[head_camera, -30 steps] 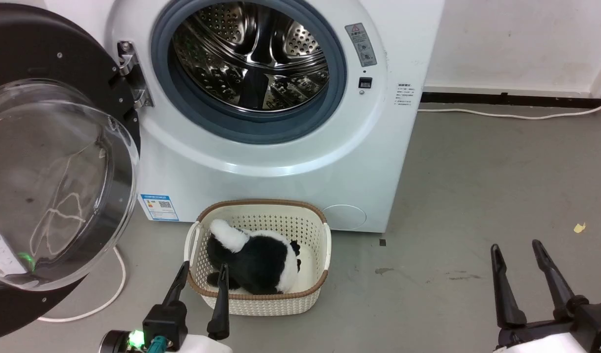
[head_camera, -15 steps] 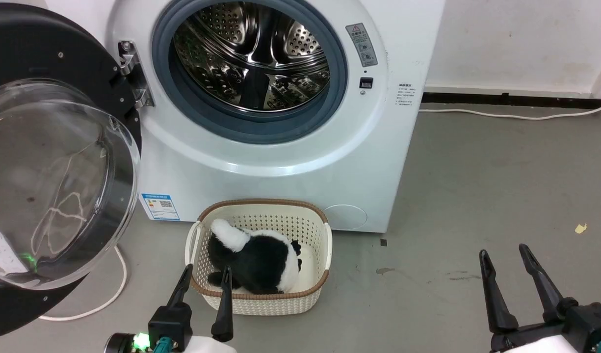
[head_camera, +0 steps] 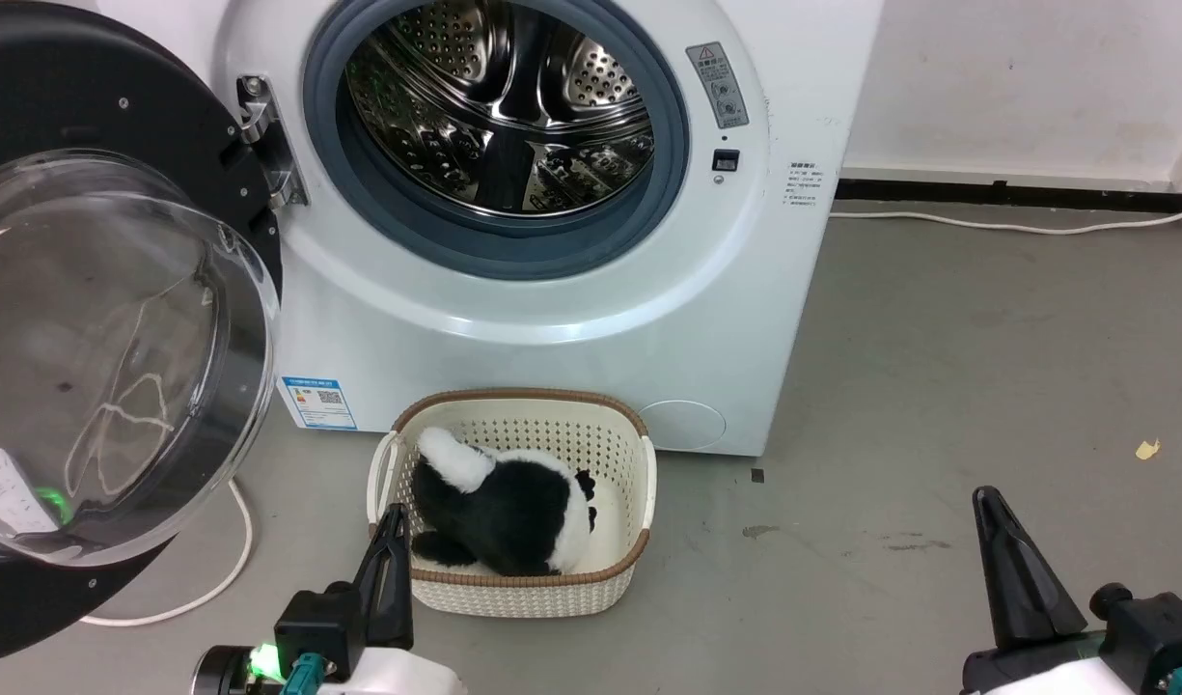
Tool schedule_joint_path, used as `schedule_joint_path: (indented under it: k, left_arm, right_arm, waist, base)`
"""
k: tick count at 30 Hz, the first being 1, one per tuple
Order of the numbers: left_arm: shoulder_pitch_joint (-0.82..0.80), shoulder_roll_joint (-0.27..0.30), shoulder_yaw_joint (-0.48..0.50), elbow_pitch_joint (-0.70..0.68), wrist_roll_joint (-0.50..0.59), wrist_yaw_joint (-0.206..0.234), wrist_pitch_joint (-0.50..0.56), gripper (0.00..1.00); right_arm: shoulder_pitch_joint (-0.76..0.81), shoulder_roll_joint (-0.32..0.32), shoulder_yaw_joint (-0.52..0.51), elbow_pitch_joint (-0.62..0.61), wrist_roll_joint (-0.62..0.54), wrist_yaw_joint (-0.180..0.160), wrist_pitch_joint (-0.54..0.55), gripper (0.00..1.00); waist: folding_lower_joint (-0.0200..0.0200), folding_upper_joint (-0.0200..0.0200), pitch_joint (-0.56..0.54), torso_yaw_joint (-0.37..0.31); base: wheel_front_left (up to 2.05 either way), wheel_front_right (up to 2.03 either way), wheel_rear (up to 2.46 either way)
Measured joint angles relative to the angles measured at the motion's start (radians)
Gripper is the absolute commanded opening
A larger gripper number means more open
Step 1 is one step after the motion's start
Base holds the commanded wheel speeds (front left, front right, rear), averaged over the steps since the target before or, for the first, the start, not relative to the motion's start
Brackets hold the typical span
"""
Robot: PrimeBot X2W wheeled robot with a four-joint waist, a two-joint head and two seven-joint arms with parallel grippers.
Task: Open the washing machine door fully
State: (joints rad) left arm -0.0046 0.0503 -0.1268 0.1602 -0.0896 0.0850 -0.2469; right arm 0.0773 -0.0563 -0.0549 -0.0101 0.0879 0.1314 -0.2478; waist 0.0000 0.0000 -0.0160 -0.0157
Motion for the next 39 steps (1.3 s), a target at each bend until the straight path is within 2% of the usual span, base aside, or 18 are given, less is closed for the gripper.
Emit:
schedule_joint_path:
  k: [39]
  left_arm:
    - [0.0, 0.0, 0.04, -0.05, 0.026, -0.026, 0.079, 0.0]
  right_arm:
    - [-0.006, 0.0, 0.017, 0.001, -0.023, 0.0, 0.079, 0.0]
  waist:
    - [0.0001, 0.0, 0.005, 0.005]
  base:
    - [0.0, 0.0, 0.0]
